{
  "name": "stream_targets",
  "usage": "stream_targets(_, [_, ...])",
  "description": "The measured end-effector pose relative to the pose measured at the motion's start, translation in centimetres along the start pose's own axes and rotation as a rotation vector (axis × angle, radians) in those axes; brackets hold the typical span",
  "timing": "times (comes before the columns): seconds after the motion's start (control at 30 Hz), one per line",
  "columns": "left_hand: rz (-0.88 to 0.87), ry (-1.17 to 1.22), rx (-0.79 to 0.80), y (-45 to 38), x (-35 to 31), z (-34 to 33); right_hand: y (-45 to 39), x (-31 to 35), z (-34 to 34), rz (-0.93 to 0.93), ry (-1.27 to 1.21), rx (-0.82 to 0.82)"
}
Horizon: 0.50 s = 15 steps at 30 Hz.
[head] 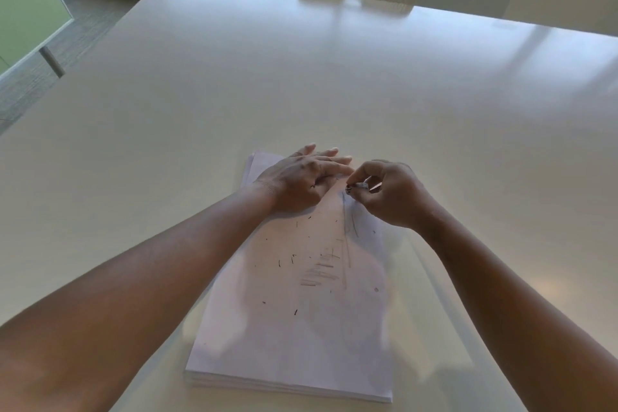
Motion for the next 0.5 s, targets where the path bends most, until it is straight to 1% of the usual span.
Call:
stream_targets(0.07, [-0.002, -0.022, 0.018, 0.1, -0.2, 0.0, 0.1, 0.3, 0.0, 0.068, 0.048, 0.011])
stream_targets(0.23, [0.01, -0.067, 0.024, 0.0, -0.3, 0.0, 0.5, 1.7, -0.3, 0.311, 0.132, 0.011])
stream_targets(0.4, [0.006, -0.086, 0.043, -0.1, -0.4, 0.0, 1.4, 2.5, -1.3, 0.446, 0.162, 0.179])
stream_targets(0.5, [0.008, -0.084, 0.054, -0.1, -0.5, 0.0, 0.8, 2.7, -1.1, 0.496, 0.172, 0.106])
Point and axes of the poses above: each hand's wrist, its own y-axis away from the middle knuckle, its own z-axis out of the back of the hand, x = y × z, the point moved 9 cm from there along -y, towards the middle knuckle, and after that the axes turned 13 degrees about -y, right-handed, at the moved point
